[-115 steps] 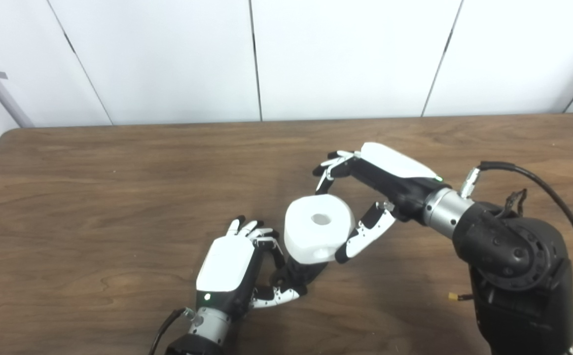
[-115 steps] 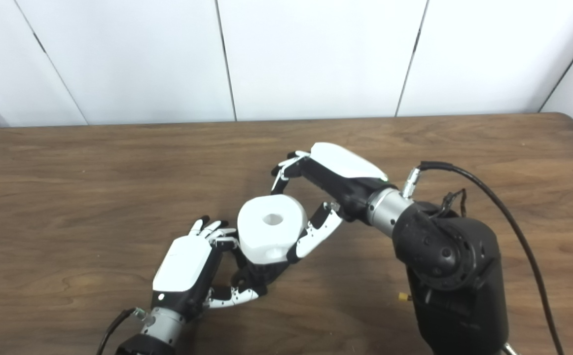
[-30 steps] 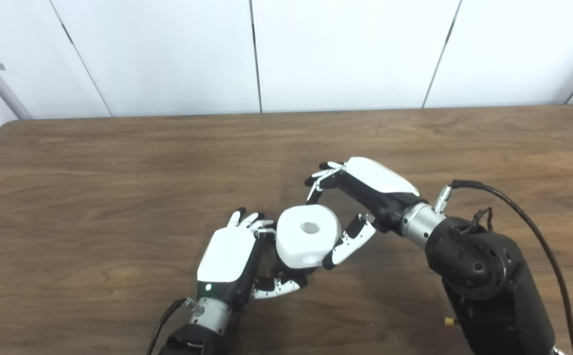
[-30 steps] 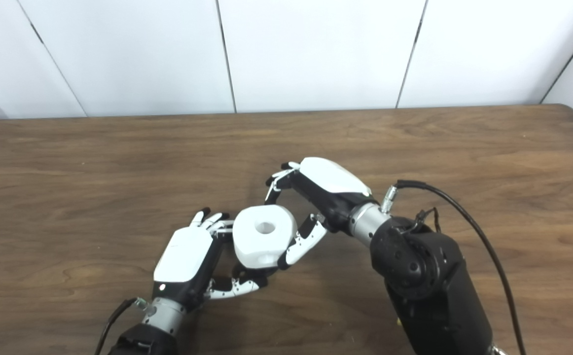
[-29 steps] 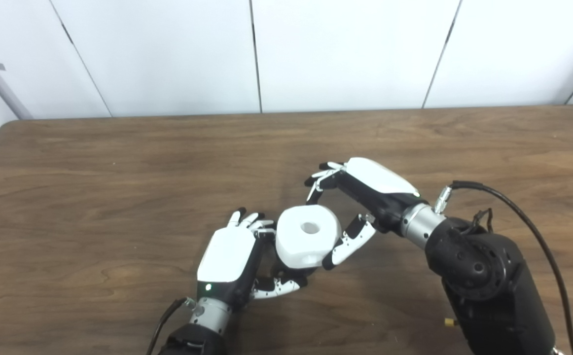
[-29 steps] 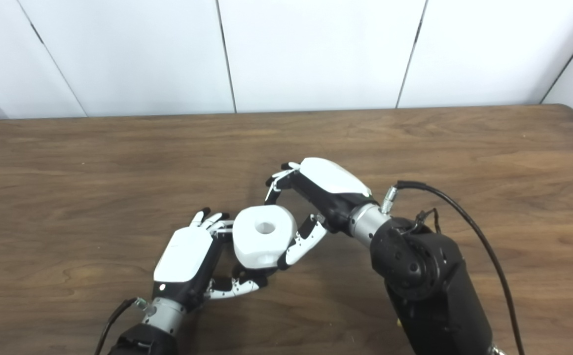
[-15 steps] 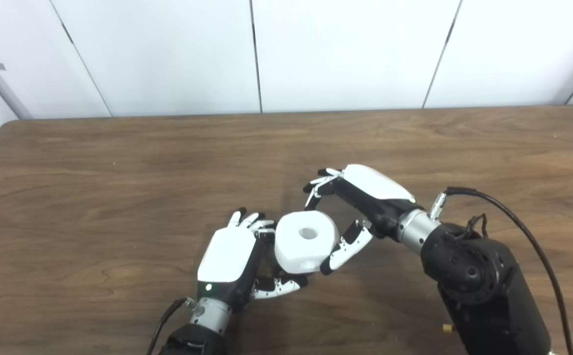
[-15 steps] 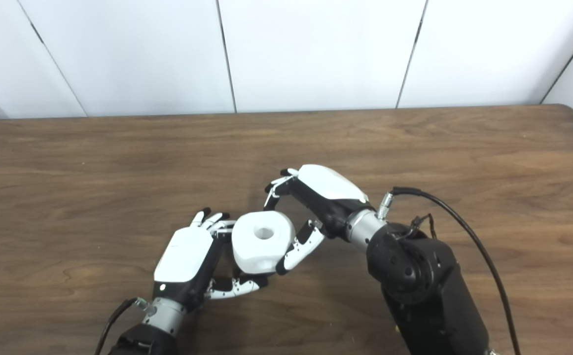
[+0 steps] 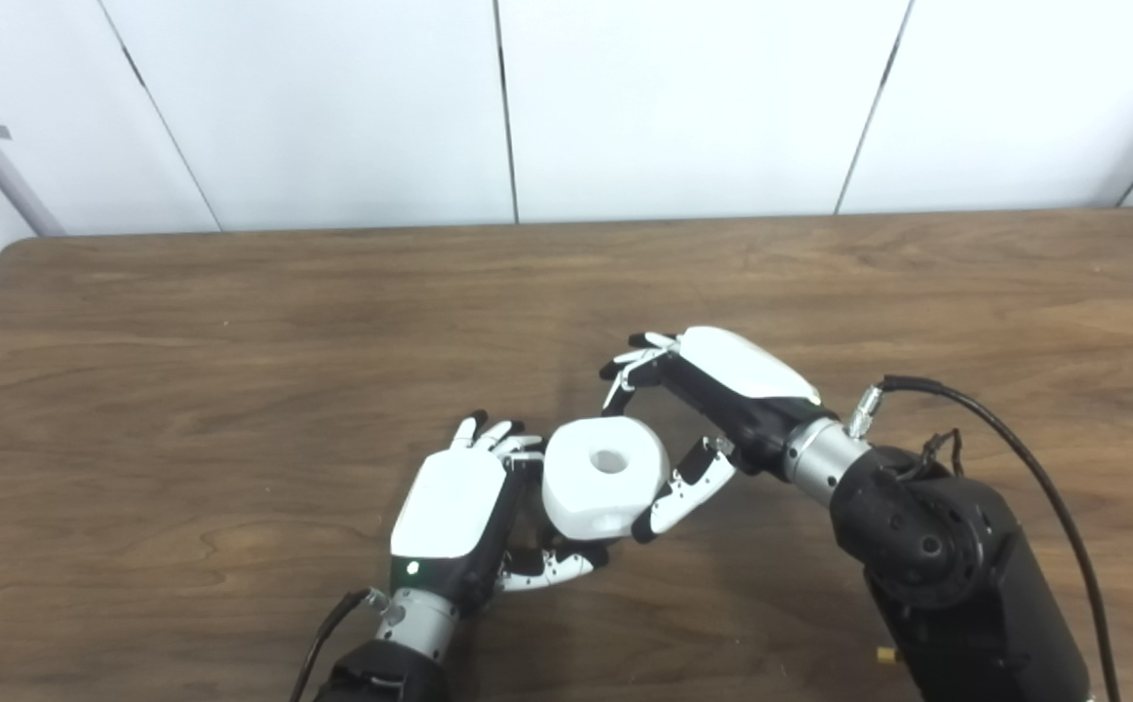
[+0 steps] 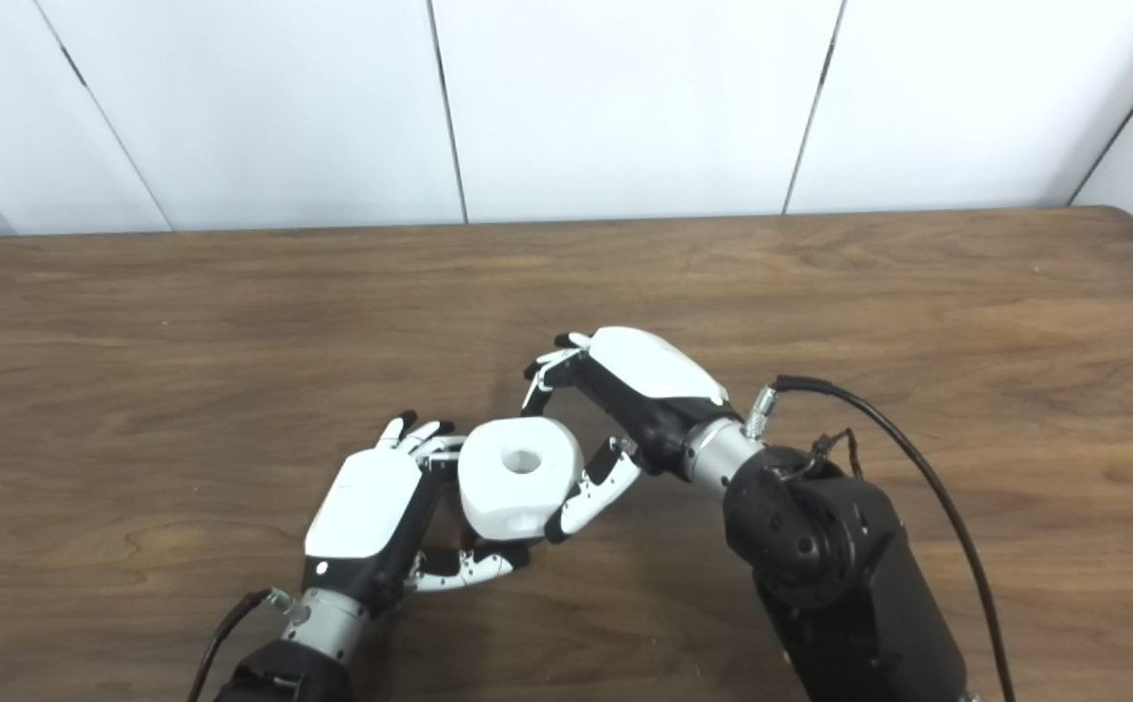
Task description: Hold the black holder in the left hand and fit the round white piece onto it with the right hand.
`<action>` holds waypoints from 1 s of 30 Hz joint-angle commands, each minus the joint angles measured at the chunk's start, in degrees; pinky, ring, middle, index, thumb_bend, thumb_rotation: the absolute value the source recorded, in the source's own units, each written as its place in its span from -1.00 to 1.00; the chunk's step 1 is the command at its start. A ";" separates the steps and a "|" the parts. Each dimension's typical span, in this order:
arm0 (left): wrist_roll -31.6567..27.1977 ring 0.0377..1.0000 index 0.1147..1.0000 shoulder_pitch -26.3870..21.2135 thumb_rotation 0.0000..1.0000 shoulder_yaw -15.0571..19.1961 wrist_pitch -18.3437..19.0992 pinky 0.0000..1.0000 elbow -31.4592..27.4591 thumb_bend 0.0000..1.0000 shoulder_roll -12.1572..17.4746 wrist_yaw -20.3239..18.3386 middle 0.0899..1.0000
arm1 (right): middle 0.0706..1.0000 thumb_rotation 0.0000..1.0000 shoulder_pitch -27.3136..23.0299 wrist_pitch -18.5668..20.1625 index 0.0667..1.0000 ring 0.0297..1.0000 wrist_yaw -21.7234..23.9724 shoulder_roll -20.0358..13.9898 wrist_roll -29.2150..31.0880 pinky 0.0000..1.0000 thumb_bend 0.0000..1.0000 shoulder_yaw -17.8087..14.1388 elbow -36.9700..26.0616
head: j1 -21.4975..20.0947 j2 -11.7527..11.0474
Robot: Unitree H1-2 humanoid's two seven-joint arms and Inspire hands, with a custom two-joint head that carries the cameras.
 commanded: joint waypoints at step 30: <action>0.38 0.78 -0.16 -0.18 -0.90 -0.69 -1.05 1.00 1.79 0.04 0.14 -0.64 0.51 | 0.82 -0.28 -1.74 1.41 0.42 0.97 4.62 -4.12 -0.99 1.00 1.00 -3.34 -4.97 | -0.58 0.00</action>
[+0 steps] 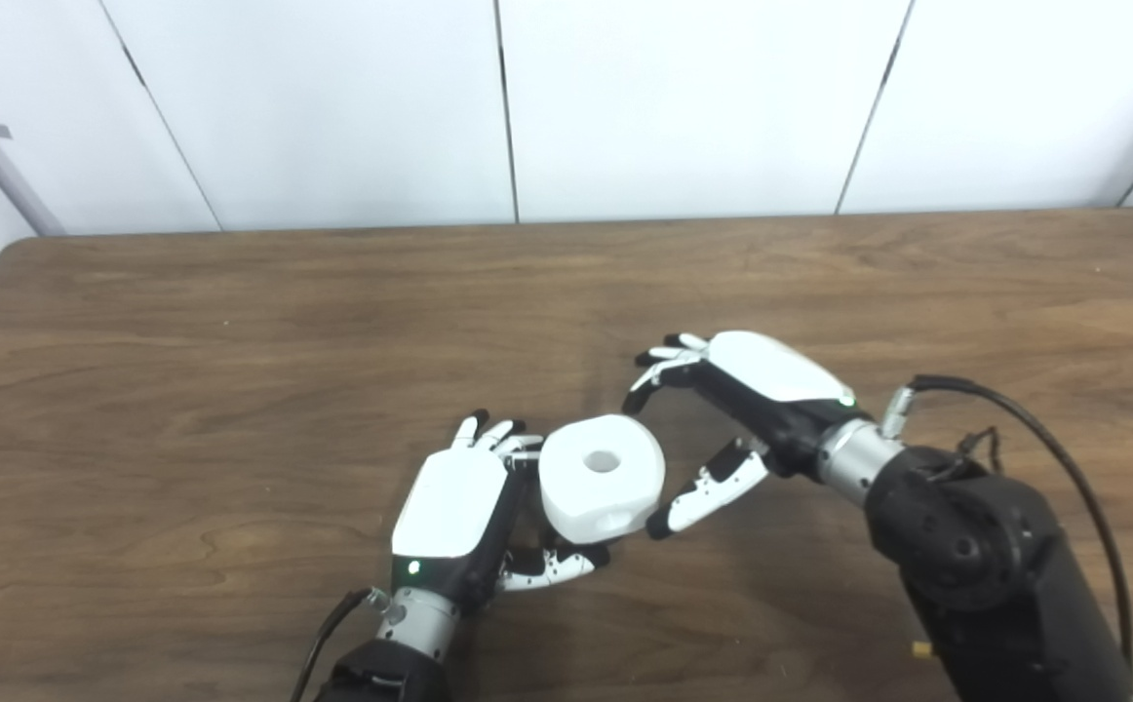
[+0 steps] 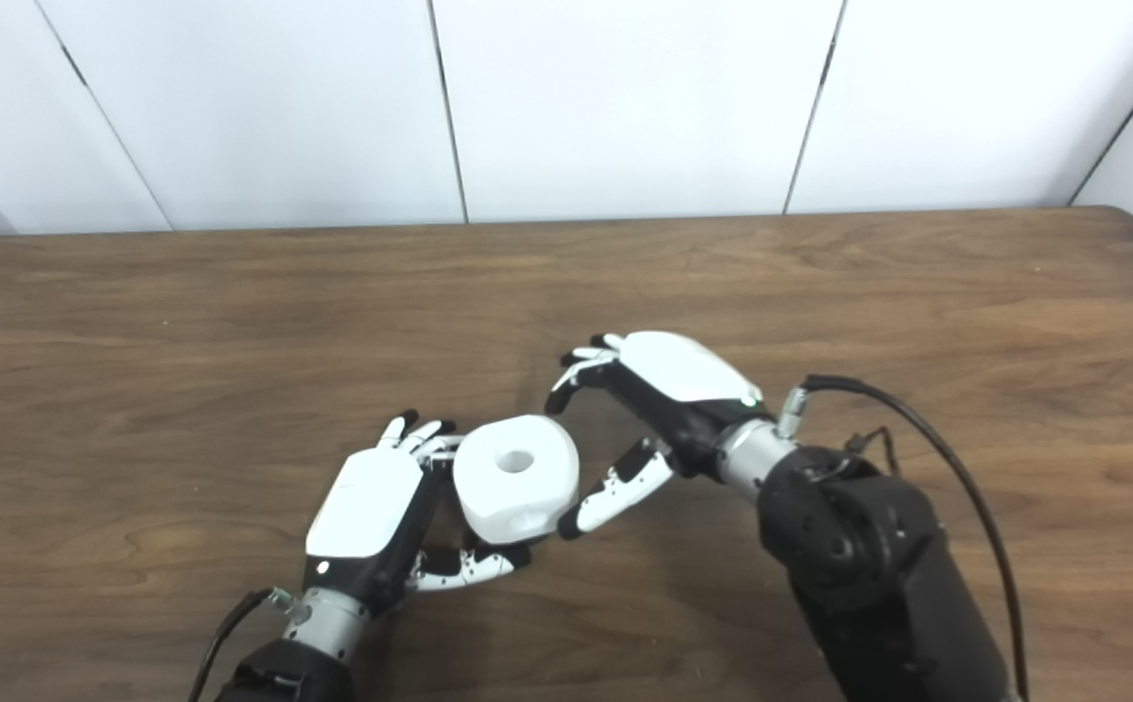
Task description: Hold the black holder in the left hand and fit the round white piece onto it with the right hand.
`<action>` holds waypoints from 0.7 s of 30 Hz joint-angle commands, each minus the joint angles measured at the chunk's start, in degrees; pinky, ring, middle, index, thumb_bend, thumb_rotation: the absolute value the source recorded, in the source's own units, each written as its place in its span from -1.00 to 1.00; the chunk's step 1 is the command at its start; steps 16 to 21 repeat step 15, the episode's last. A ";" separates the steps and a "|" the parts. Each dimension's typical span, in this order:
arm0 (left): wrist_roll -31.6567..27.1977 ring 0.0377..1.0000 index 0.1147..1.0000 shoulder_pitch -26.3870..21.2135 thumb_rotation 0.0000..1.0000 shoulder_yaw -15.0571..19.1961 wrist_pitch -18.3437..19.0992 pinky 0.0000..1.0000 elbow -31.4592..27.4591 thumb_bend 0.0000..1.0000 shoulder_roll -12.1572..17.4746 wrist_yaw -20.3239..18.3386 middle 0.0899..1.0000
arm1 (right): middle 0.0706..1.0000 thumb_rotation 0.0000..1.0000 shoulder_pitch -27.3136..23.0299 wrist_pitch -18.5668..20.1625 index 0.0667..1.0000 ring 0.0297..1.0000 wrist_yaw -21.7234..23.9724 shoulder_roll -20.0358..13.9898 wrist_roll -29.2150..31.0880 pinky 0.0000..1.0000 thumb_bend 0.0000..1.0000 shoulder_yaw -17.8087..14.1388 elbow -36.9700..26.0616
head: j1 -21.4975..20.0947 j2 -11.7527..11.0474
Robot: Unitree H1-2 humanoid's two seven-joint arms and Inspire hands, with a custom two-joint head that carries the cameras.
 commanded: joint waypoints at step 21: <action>-0.10 0.78 -0.16 -0.04 -0.90 -0.30 -0.21 1.00 1.24 0.04 0.26 -1.54 0.51 | 0.86 -0.31 -0.50 0.31 0.45 1.00 4.43 -1.44 0.46 1.00 1.00 -6.30 -5.49 | -0.20 0.03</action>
